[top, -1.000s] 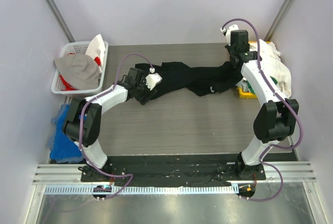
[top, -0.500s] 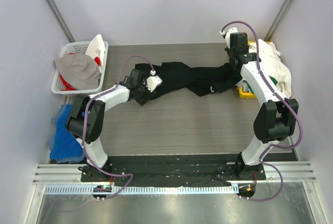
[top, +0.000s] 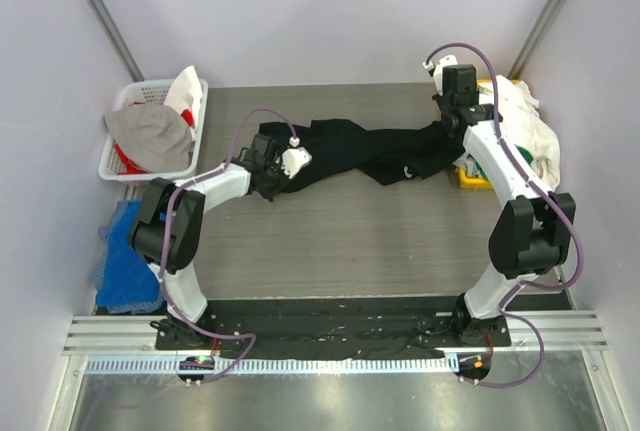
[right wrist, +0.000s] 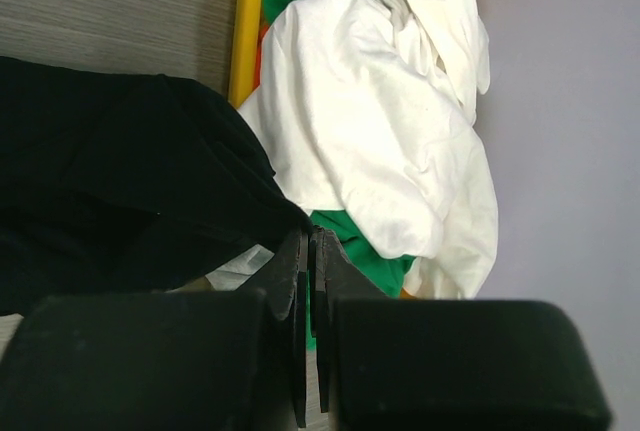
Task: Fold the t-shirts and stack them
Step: Flatten out the tshirt
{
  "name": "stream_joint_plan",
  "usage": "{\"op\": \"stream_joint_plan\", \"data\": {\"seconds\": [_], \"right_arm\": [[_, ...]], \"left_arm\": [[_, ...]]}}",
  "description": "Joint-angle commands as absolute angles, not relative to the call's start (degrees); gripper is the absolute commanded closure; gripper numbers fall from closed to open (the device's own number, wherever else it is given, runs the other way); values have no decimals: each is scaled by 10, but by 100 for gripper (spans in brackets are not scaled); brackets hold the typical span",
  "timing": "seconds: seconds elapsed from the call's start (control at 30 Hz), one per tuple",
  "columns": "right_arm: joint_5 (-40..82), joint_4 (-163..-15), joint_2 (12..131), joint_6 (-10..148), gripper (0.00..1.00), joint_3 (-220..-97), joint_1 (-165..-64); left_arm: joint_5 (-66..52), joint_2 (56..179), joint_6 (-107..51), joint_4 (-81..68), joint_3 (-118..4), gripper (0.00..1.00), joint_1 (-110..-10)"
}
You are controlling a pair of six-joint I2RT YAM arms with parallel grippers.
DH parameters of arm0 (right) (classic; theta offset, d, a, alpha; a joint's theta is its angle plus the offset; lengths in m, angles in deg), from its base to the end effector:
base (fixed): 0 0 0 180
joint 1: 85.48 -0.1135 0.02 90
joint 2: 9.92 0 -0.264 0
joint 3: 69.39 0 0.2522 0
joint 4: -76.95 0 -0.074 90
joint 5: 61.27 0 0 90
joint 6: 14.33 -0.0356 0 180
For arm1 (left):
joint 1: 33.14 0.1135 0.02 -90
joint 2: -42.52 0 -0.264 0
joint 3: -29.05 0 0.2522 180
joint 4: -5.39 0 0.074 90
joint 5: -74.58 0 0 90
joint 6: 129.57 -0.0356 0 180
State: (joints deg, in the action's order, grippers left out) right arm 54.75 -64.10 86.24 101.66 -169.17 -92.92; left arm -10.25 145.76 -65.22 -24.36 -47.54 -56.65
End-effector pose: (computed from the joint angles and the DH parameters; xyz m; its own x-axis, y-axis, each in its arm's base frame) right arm 0.3853 0.0346 0.3306 -0.6199 -0.4781 -0.6222 -0.0369 0.8098 -0.5855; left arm 0.3347 -0.1491 0.1662 -0.4967 0.6862 -0.5313 0.7300 0.6615 0.1719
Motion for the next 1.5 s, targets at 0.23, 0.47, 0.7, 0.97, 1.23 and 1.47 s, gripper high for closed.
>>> {"op": "stream_joint_plan", "data": {"seconds": [0.23, 0.47, 0.7, 0.97, 1.23, 1.47], "right_arm": [[522, -655, 806, 1001, 99, -1675, -932], [503, -649, 745, 984, 99, -1707, -932], [515, -678, 706, 991, 99, -1746, -932], [506, -686, 709, 1015, 99, -1802, -931], [522, -670, 753, 1038, 99, -1949, -932], [477, -570, 797, 1062, 99, -2116, -931]], "left_arm": [[-106, 1403, -603, -231, -485, 100, -568], [-150, 1290, -564, -255, -538, 100, -568], [-244, 1238, -533, -260, -646, 100, -535], [-308, 1243, -497, -264, -746, 100, -492], [-354, 1256, -482, -304, -831, 100, -488], [-310, 1286, -470, -390, -941, 100, -491]]}}
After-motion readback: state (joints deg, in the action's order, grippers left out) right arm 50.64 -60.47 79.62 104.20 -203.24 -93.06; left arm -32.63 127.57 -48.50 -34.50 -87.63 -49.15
